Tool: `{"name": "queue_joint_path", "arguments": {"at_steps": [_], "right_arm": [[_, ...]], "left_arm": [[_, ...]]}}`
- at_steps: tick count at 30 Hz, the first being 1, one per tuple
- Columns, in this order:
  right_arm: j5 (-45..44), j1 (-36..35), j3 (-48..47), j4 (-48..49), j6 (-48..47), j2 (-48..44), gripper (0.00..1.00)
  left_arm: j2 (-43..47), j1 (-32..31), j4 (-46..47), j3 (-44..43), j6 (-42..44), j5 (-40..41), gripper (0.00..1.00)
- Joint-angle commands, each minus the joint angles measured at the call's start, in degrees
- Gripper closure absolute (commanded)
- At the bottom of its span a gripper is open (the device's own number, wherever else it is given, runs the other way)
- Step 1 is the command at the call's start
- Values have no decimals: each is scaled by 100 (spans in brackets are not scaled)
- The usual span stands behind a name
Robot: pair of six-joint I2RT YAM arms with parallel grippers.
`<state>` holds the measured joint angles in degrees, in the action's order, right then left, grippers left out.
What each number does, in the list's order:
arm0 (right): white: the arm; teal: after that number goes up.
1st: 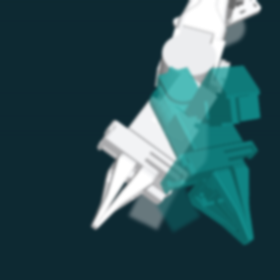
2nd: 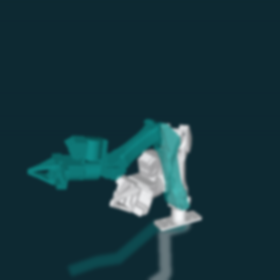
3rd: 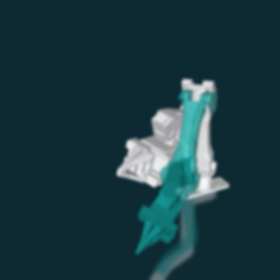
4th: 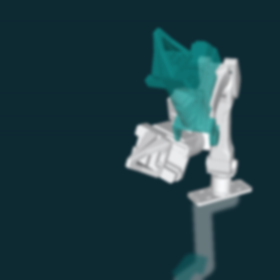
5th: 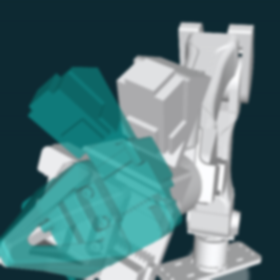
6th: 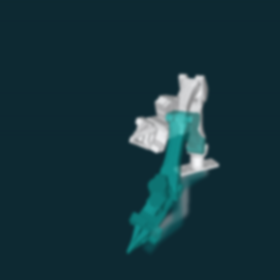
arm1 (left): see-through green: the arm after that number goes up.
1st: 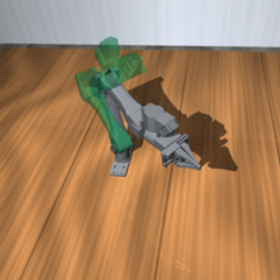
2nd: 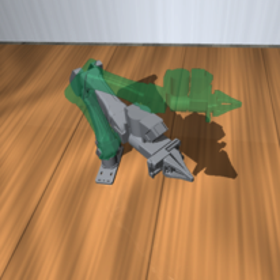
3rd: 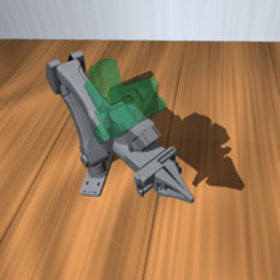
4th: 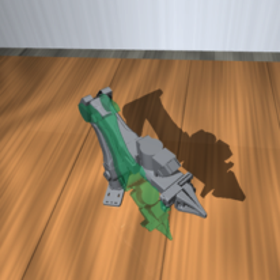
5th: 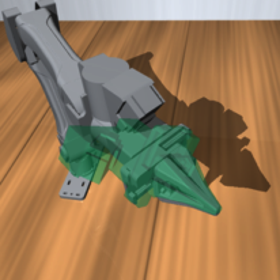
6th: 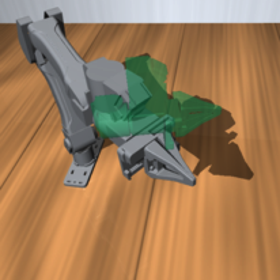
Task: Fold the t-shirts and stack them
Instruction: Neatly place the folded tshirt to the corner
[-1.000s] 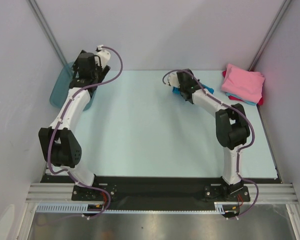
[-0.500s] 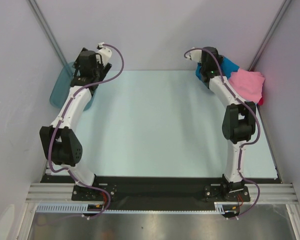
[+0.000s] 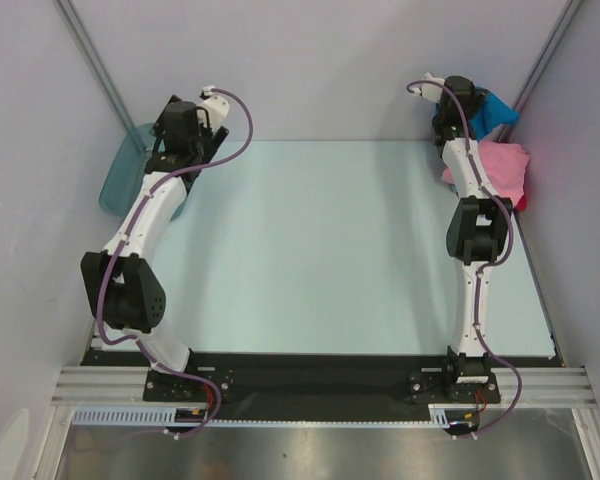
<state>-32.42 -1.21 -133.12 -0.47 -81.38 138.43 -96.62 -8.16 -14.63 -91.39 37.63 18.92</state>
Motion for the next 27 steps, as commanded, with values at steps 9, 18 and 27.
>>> {"name": "queue_joint_path", "arguments": {"at_steps": [9,18,27], "right_arm": [[-290,251,-713,2102,-501,192,100],[-300,270,-108,3703,-597,-168,100],[201,877,-723,3659,-729,157,100]], "left_arm": [[-15,-142,154,-203,175,147,0],[-94,-168,189,-230,245,165,0],[-103,-177,206,-160,271,182,0]]}}
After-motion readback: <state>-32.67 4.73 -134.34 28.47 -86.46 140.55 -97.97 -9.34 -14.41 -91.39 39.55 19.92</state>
